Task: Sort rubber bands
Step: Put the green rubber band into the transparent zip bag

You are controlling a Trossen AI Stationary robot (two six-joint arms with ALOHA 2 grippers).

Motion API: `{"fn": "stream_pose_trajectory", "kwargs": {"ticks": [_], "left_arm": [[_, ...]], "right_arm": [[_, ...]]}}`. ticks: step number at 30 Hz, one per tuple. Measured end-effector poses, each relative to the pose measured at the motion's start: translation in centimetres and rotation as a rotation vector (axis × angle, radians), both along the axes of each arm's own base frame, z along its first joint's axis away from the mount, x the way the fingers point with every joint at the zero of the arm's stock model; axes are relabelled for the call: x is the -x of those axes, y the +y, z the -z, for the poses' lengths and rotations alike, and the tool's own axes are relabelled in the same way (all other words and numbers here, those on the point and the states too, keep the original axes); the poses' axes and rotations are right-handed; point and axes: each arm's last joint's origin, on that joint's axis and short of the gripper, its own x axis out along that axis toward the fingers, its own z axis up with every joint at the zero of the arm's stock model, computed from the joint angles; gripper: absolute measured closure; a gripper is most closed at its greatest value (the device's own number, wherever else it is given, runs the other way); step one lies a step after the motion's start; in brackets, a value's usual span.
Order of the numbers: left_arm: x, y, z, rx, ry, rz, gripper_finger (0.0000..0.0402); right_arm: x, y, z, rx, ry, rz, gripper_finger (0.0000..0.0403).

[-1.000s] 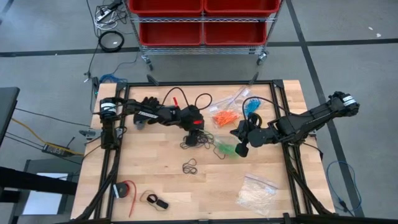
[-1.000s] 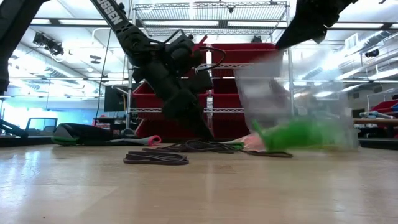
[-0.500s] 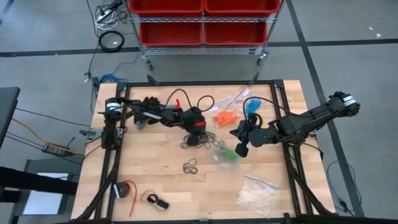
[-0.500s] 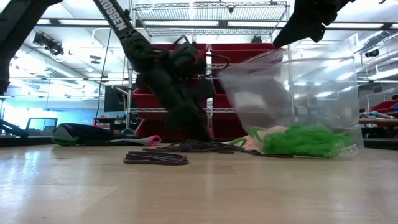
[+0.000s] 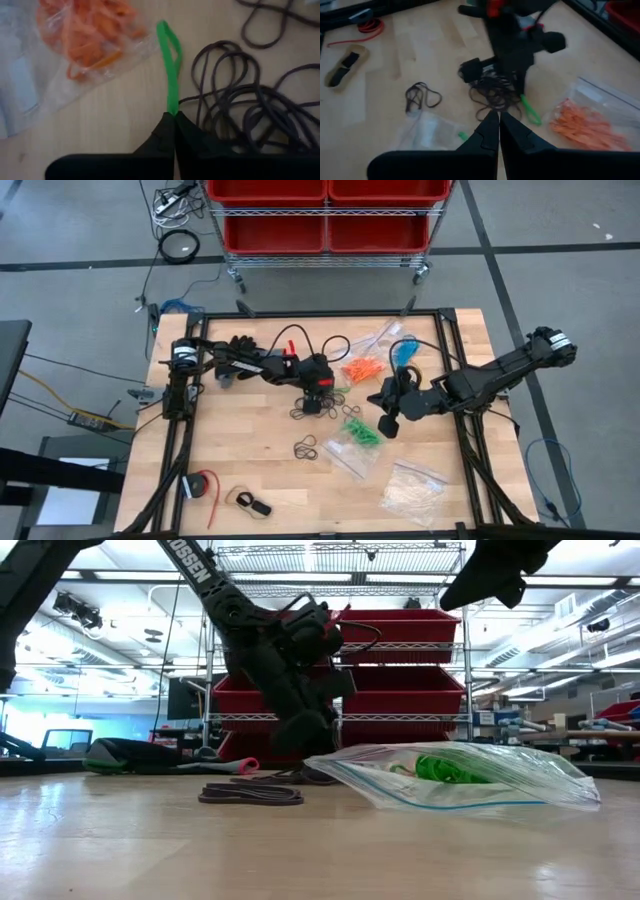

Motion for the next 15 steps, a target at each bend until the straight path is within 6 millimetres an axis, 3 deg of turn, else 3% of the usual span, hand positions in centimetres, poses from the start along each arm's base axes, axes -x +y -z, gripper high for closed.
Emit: {"fn": "stream_pose_trajectory", "kwargs": {"ticks": [4, 8, 15], "left_arm": [[-0.3, -0.2, -1.3, -0.063, 0.041, -0.023, 0.0398], [-0.7, -1.1, -3.8, -0.126, 0.023, -0.005, 0.0400], [1.0, -4.3, -7.5, -0.159, 0.090, 0.040, 0.0400]], "right_arm": [[-1.1, 1.3, 0.8, -0.004, -0.005, -0.061, 0.0395], [-3.0, 3.0, 2.9, -0.016, 0.035, -0.154, 0.0382], [-5.3, 6.1, 7.4, -0.004, 0.094, -0.214, 0.0309]]}}
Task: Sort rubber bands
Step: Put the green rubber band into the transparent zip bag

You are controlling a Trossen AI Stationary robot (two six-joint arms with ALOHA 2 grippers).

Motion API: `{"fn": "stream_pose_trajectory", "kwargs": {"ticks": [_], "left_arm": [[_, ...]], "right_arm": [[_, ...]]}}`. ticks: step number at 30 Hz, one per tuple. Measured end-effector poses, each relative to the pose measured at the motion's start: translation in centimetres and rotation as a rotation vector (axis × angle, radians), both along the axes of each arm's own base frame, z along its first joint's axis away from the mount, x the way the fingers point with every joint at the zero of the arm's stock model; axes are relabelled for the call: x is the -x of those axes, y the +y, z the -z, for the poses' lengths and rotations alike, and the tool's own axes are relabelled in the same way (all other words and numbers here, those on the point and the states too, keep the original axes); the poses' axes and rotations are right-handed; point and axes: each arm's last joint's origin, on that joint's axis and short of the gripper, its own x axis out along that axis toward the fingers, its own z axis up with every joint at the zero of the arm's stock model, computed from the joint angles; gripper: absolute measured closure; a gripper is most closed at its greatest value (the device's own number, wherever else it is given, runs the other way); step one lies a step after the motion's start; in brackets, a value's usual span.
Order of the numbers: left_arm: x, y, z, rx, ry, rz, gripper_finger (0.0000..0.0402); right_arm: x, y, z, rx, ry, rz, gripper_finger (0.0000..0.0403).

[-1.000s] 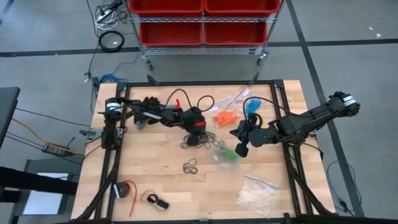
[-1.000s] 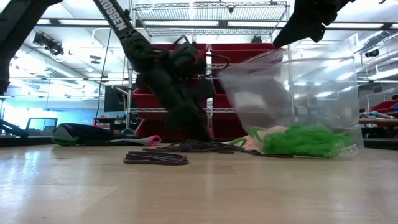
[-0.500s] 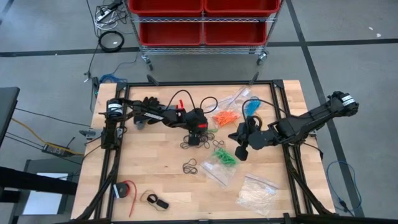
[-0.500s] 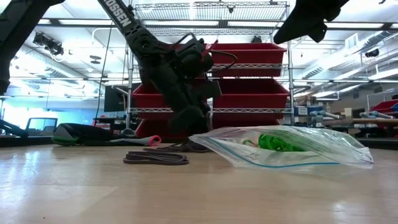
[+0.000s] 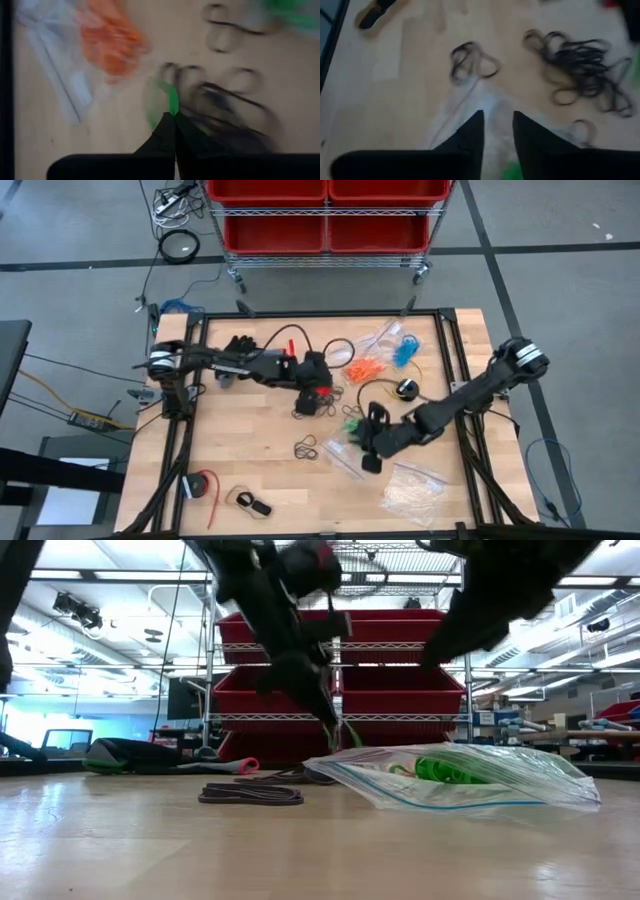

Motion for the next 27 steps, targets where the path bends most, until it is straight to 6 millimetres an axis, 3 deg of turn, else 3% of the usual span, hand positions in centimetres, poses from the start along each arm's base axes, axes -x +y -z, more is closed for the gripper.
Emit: {"fn": "stream_pose_trajectory", "kwargs": {"ticks": [7, 14, 20, 27], "left_arm": [[2.6, -5.8, -2.0, 0.059, 0.050, 0.049, 0.0401], [4.4, -11.5, -0.9, 0.023, 0.044, 0.120, 0.0401], [5.3, -13.6, 0.6, 0.042, -0.008, 0.126, 0.0401], [5.8, -14.7, 1.3, 0.069, -0.036, 0.136, 0.0401]], "right_arm": [[-0.3, 3.0, 2.1, -0.033, -0.024, -0.041, 0.0241], [-1.7, 6.3, 1.6, 0.011, -0.089, -0.078, 0.0239], [-4.4, 8.4, 1.7, 0.128, 0.086, -0.082, 0.0243], [-6.3, 10.6, 3.3, 0.294, 0.276, 0.035, 0.0243]]}}
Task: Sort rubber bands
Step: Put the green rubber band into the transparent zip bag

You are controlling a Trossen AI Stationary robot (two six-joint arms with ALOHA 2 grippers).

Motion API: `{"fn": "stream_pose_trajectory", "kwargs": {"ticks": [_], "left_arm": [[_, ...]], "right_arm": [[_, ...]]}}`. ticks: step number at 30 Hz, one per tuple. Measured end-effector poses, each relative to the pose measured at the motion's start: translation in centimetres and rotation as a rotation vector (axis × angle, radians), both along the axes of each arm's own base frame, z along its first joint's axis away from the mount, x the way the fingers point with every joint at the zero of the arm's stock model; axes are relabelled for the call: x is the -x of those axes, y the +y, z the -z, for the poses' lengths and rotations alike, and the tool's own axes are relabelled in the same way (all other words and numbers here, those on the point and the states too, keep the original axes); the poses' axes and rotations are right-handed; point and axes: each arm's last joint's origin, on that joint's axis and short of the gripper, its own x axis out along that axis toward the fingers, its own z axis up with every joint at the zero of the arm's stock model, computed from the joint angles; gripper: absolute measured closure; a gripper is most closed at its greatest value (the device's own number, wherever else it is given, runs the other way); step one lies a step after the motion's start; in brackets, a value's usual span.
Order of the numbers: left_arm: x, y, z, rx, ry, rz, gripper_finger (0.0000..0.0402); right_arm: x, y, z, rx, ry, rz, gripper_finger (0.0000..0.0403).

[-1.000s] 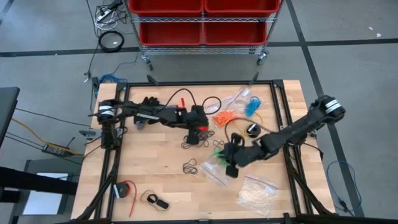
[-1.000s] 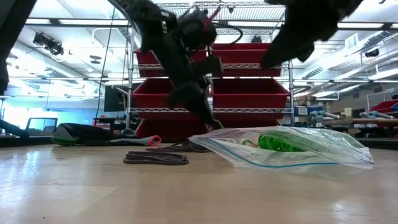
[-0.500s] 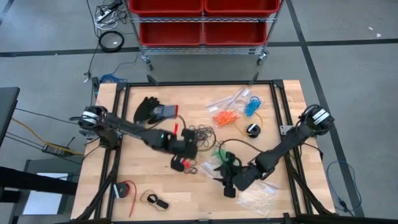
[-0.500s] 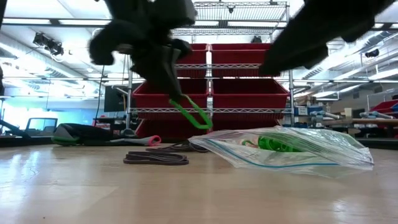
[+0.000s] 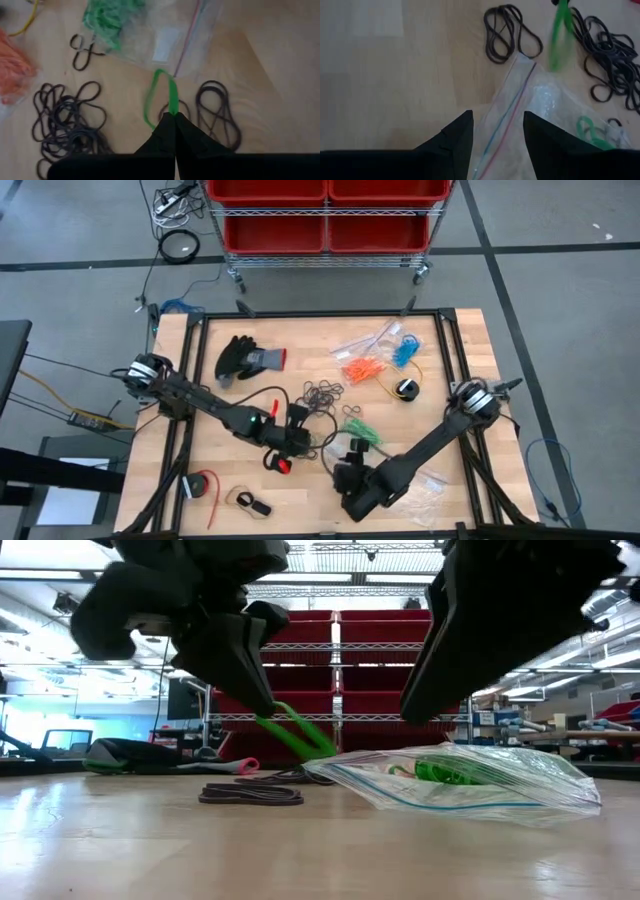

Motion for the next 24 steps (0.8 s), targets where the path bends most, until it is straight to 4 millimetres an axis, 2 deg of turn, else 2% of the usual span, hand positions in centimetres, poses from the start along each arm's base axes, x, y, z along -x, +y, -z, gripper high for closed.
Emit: {"fn": "stream_pose_trajectory", "kwargs": {"ticks": [9, 16, 19, 23, 24], "left_arm": [[0.6, -1.4, 0.0, 0.010, 0.002, 0.029, 0.0401], [0.7, -1.6, 0.1, 0.004, 0.009, 0.040, 0.0401], [0.8, -1.6, 0.1, -0.012, 0.017, 0.060, 0.0401], [0.8, -1.9, -0.1, -0.037, 0.013, 0.080, 0.0401], [0.7, -2.0, -0.3, -0.040, 0.004, 0.081, 0.0401]], "right_arm": [[-1.6, 1.4, 2.7, 0.122, 0.139, 0.127, 0.0243], [-1.5, 1.0, 4.5, 0.293, 0.265, 0.259, 0.0254], [-1.6, 0.6, 4.1, 0.331, 0.290, 0.336, 0.0290], [-1.9, 0.6, 2.6, 0.317, 0.272, 0.343, 0.0381], [-2.1, 0.6, 2.0, 0.310, 0.268, 0.334, 0.0391]]}}
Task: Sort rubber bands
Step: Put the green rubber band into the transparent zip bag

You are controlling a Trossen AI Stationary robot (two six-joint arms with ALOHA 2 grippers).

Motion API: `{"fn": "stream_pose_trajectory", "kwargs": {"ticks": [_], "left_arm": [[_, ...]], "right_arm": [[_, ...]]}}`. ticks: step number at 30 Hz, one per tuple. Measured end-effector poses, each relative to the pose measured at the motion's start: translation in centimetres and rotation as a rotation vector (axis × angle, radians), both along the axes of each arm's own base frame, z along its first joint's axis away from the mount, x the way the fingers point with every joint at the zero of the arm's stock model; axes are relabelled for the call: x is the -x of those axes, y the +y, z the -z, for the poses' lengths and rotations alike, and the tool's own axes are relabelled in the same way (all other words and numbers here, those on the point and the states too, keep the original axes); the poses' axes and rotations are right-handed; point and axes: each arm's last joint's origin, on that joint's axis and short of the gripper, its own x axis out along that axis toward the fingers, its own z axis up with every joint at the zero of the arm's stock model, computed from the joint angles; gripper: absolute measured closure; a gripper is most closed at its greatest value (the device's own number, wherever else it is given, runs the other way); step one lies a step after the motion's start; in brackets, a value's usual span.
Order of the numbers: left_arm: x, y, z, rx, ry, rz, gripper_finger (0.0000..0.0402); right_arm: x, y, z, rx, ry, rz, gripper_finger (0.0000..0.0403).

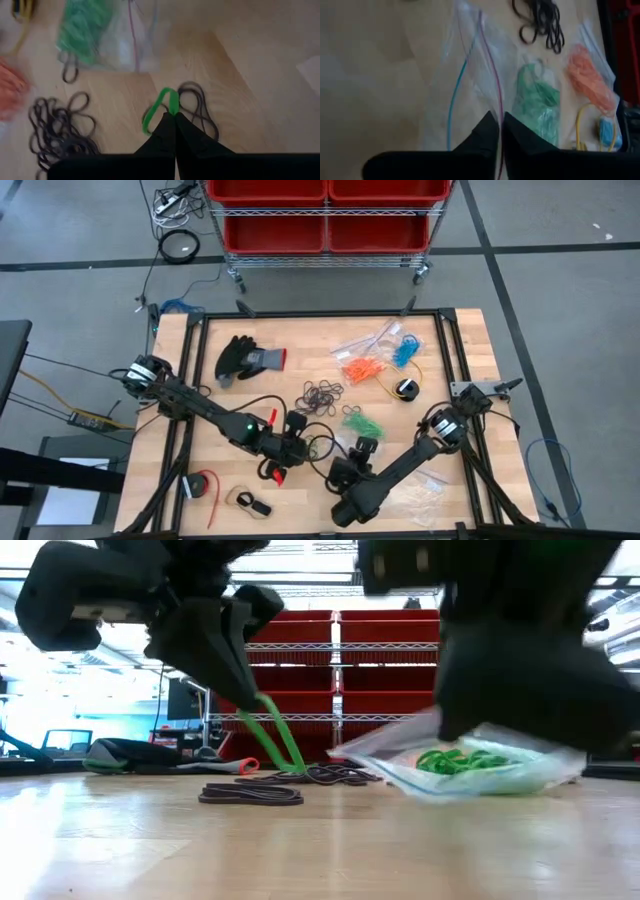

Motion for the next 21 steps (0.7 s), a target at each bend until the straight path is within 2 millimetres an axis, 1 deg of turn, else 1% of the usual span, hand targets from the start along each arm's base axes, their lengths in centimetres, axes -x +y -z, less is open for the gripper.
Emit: {"fn": "stream_pose_trajectory", "kwargs": {"ticks": [4, 11, 17, 21], "left_arm": [[-0.4, -0.4, -1.1, -0.005, -0.036, 0.019, 0.0401], [-0.5, -0.9, -2.3, -0.069, -0.042, 0.018, 0.0401], [-0.4, -1.5, -4.1, -0.158, -0.037, -0.002, 0.0401], [-0.4, -2.3, -5.7, -0.205, -0.064, 0.012, 0.0401]], "right_arm": [[-0.3, -0.7, -2.6, -0.041, -0.038, 0.003, 0.0396], [-0.4, -2.4, -5.9, -0.147, -0.029, 0.025, 0.0402], [-0.4, -2.9, -7.2, -0.180, -0.052, 0.034, 0.0403], [-0.7, -3.3, -7.3, -0.224, -0.045, 0.055, 0.0403]]}}
